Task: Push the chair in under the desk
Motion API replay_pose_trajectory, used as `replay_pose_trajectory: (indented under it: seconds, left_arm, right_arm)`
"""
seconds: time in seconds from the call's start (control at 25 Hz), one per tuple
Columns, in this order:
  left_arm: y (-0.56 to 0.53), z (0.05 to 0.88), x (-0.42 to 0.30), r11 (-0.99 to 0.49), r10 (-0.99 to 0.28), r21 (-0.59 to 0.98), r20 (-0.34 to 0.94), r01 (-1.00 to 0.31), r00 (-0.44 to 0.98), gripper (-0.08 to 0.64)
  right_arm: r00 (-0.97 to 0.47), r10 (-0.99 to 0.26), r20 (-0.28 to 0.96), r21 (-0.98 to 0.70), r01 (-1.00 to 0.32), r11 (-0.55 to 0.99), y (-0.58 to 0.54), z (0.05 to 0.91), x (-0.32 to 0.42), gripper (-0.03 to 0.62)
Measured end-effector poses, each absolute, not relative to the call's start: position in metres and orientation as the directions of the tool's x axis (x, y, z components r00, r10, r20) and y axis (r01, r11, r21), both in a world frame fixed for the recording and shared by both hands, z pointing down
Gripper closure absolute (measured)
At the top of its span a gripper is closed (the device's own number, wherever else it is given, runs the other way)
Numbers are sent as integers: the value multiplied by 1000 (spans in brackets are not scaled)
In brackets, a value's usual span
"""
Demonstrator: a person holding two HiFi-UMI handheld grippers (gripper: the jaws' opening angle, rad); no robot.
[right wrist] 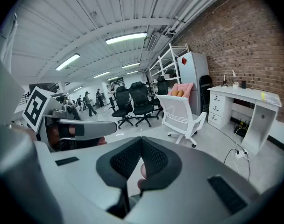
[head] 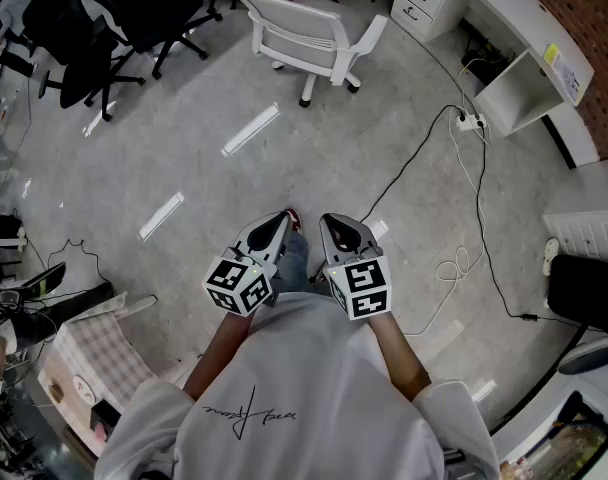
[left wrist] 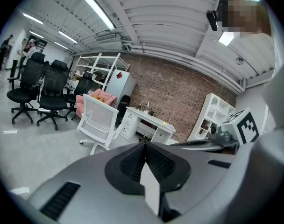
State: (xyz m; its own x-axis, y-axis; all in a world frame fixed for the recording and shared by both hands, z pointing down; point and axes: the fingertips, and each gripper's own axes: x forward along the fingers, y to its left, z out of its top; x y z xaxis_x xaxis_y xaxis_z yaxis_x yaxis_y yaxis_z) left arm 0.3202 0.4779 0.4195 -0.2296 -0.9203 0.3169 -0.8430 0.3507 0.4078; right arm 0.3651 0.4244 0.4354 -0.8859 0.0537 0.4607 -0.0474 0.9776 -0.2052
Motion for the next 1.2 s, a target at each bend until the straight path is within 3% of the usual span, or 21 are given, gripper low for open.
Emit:
replay_pose_trajectory:
  seconds: [0.88, 1.2]
  left_arm:
    - [469, 397, 126, 335, -919, 348, 327, -875, -222, 555]
    - [470, 384, 79, 331, -914, 210, 312, -920, -258, 555]
  right_arm:
    - [-879, 67, 472, -225, -46, 973, 418, 420, 176, 565]
    - [-888, 29, 460, -158, -50, 986, 427, 403, 137, 565]
